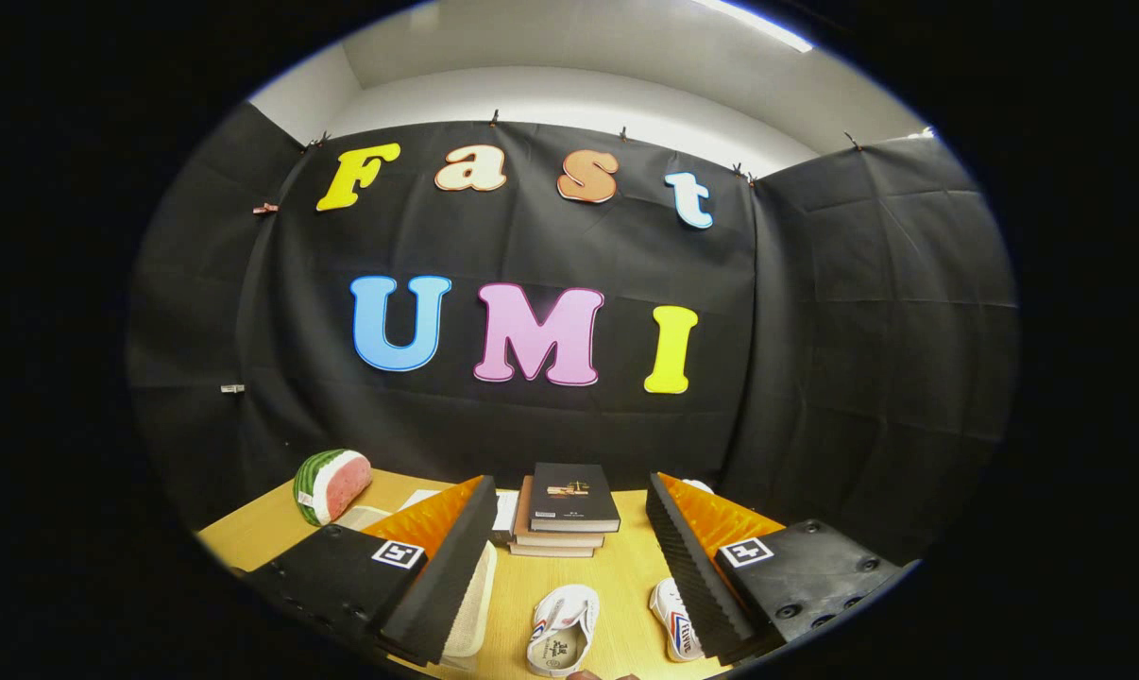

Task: Open the storage box then place both shoes into the box .Put the left shoe in first, then the right shoe, with the right side of both shoes facing outward in a uniform manner.

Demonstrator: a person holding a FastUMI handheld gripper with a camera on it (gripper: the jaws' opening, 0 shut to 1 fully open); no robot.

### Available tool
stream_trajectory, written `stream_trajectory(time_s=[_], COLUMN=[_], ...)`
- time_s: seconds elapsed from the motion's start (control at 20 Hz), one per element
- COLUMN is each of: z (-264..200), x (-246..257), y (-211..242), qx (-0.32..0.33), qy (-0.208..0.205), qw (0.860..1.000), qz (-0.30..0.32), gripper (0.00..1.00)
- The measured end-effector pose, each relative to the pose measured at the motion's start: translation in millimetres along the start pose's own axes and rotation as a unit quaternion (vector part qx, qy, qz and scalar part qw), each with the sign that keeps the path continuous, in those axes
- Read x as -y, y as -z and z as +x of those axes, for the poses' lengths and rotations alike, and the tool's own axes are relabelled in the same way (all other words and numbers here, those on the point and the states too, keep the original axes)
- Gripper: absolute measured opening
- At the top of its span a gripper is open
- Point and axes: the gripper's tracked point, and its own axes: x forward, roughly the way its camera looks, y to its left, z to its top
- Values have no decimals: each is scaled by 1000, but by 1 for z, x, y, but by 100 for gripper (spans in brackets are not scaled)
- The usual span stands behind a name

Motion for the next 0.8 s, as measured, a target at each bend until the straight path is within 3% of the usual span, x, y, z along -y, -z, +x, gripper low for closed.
stream_trajectory(time_s=[0.25, 0.5, 0.8], z=[8, 18, 20], x=[-4, -14, -37], y=[12, 39, 95], qx=[-24, -84, -204], qy=[-24, -75, -148], qw=[999, 993, 962], qz=[0, 26, 101], gripper=[97, 98, 98])
